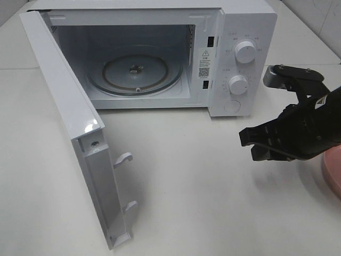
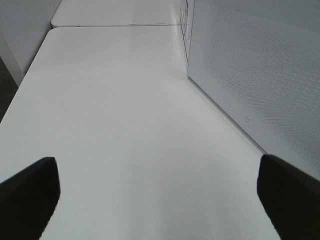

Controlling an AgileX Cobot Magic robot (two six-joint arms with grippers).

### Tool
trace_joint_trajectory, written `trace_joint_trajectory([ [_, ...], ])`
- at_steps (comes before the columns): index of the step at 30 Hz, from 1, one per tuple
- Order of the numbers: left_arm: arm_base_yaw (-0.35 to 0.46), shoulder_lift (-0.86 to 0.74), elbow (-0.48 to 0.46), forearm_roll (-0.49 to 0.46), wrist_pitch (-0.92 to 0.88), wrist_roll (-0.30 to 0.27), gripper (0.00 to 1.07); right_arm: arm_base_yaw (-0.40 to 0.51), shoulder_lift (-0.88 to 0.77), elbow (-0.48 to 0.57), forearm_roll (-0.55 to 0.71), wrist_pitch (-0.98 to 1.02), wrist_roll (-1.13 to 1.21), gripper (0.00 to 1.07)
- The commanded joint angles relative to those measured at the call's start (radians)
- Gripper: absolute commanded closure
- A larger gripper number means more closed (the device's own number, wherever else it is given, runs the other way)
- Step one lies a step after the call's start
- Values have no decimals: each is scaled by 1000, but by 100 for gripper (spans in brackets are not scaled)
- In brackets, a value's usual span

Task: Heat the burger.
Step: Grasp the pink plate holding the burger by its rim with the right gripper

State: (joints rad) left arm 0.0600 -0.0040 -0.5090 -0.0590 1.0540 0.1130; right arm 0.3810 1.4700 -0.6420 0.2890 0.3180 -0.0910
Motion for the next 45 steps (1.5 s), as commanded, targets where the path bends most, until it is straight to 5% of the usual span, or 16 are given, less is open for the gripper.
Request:
trace_joint_trajectory([
  [1, -6, -18, 3, -4, -8, 1, 2, -8, -7, -12, -40, 59, -19, 40],
  [2, -6, -18, 3, -4, -8, 1, 2, -8, -7, -15, -51, 74, -24, 27],
  [3, -6, -18, 3, -4, -8, 1, 2, -8, -7, -15, -51, 74, -24, 27],
  [4, -6, -18, 3, -4, -8, 1, 2, -8, -7, -23, -81, 98, -30, 6],
  [14, -6, -18, 3, -4, -8, 1, 2, -207, 24, -82, -351, 249, 59, 7],
  [23, -6, -18, 3, -4, -8, 1, 2, -324, 182, -112, -384, 284, -19, 9],
  [36, -6, -18, 3, -4, -8, 1, 2, -357, 325, -161, -379, 281, -43, 15],
  [45, -6, -18, 3, -4, -8, 1, 2, -357, 385, -168, -356, 259, -43, 30],
])
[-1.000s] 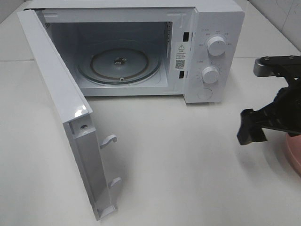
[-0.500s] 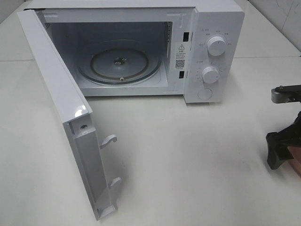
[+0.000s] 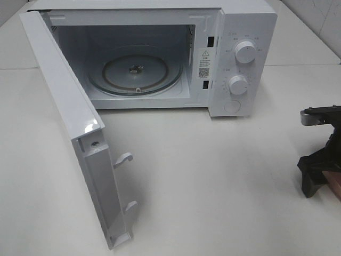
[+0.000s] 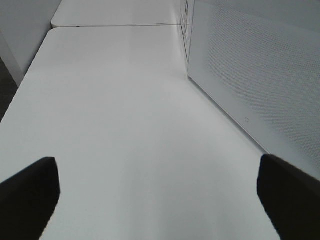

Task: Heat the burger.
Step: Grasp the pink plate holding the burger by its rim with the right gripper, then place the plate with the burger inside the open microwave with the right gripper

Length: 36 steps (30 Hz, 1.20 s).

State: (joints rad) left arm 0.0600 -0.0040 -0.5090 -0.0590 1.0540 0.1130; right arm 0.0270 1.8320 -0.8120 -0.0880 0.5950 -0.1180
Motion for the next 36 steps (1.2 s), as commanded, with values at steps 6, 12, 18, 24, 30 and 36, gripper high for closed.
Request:
trace_joint_trajectory([
  [6, -6, -18, 3, -4, -8, 1, 2, -3, 23, 2, 20, -19, -16, 46],
  [12, -6, -18, 3, -4, -8, 1, 2, -3, 23, 2, 20, -13, -16, 92],
  [18, -6, -18, 3, -4, -8, 1, 2, -3, 23, 2, 22, -10, -14, 107],
  [24, -6, -18, 3, -4, -8, 1, 2, -3, 23, 3, 21, -21, -12, 107],
  [30, -6, -18, 3, -4, -8, 1, 2, 3, 23, 3, -21, -12, 36, 107],
  [36, -6, -18, 3, -4, -8, 1, 2, 64, 8, 3, -81, 22, 85, 107],
])
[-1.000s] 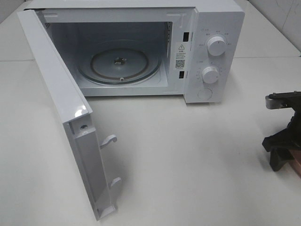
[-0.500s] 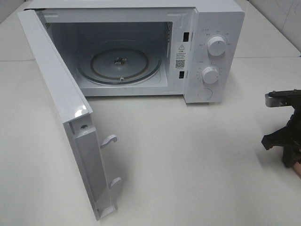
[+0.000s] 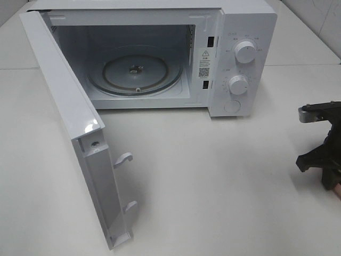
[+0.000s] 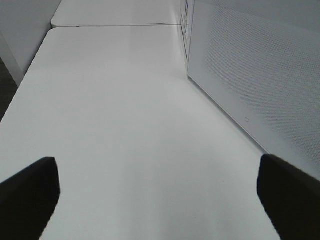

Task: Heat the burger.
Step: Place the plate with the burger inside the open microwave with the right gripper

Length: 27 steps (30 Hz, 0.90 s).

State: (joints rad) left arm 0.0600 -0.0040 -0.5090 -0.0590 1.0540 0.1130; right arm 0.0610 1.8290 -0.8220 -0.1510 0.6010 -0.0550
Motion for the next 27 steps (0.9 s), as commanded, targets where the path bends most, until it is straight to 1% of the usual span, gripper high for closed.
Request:
trace_joint_trajectory([
  [1, -6, -18, 3, -4, -8, 1, 2, 47, 2, 13, -24, 20, 28, 107],
  [2, -6, -18, 3, -4, -8, 1, 2, 80, -18, 13, -36, 30, 33, 107],
  [3, -6, -18, 3, -4, -8, 1, 2, 80, -18, 13, -36, 30, 33, 107],
  [5, -6, -18, 3, -4, -8, 1, 2, 122, -45, 14, -57, 61, 37, 107],
  [7, -6, -18, 3, -4, -8, 1, 2, 138, -55, 14, -67, 76, 42, 107],
  [8, -6, -18, 3, -4, -8, 1, 2, 166, -75, 18, -97, 100, 71, 107],
  [10, -6, -18, 3, -4, -8, 1, 2, 182, -86, 20, -114, 110, 89, 107],
  [11, -6, -18, 3, -4, -8, 1, 2, 214, -108, 20, -140, 132, 114, 107],
  [13, -6, -18, 3, -4, -8, 1, 2, 229, -119, 20, -149, 138, 121, 107],
  [14, -6, -18, 3, -4, -8, 1, 2, 270, -149, 20, -165, 155, 135, 107],
  [15, -6, -18, 3, -4, -8, 1, 2, 270, -149, 20, -165, 155, 135, 107],
  [16, -6, -18, 3, -4, -8, 1, 2, 290, -163, 20, -176, 163, 141, 107],
  [17, -6, -18, 3, -4, -8, 1, 2, 335, -189, 20, -202, 182, 171, 107],
  [18, -6, -18, 3, -4, -8, 1, 2, 335, -189, 20, -202, 182, 171, 107],
  [19, -6, -18, 3, -4, -8, 1, 2, 373, -210, 20, -227, 204, 204, 107],
  [21, -6, -18, 3, -4, -8, 1, 2, 390, -218, 20, -239, 215, 218, 107],
  [22, -6, -18, 3, -4, -8, 1, 2, 431, -237, 20, -269, 243, 251, 107],
  [23, -6, -18, 3, -4, -8, 1, 2, 431, -237, 20, -269, 243, 251, 107],
  [24, -6, -18, 3, -4, -8, 1, 2, 448, -244, 23, -284, 261, 269, 107],
  [25, -6, -18, 3, -4, -8, 1, 2, 487, -266, 37, -309, 289, 311, 107],
  [26, -6, -18, 3, -4, -8, 1, 2, 487, -266, 37, -309, 289, 311, 107],
  [27, -6, -18, 3, -4, -8, 1, 2, 523, -289, 60, -329, 307, 346, 107],
])
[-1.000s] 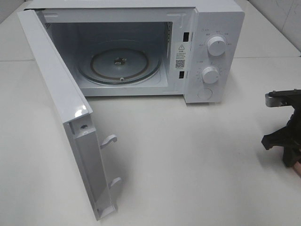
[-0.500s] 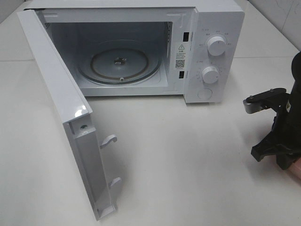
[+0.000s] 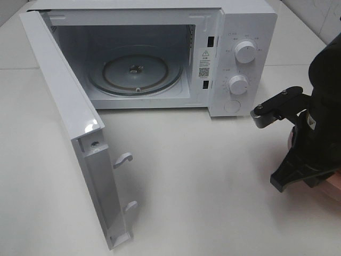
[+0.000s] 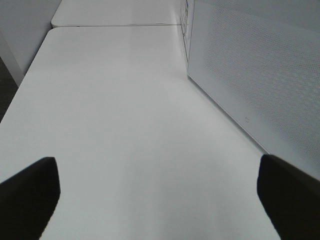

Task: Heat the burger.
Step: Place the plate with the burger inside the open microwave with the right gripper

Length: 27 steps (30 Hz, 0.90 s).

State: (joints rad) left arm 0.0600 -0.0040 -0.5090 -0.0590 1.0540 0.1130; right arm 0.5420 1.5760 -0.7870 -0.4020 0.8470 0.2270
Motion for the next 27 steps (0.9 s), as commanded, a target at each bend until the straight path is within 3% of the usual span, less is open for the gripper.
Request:
trace_joint_trajectory([
  [1, -6, -18, 3, -4, -8, 1, 2, 42, -36, 25, -78, 61, 64, 107],
  [11, -6, -18, 3, -4, -8, 1, 2, 283, -155, 142, -203, 163, 214, 107],
  [19, -6, -18, 3, -4, -8, 1, 2, 475, -183, 142, -314, 207, 238, 107],
  [27, -6, -18, 3, -4, -8, 1, 2, 601, -183, 142, -336, 199, 230, 107],
])
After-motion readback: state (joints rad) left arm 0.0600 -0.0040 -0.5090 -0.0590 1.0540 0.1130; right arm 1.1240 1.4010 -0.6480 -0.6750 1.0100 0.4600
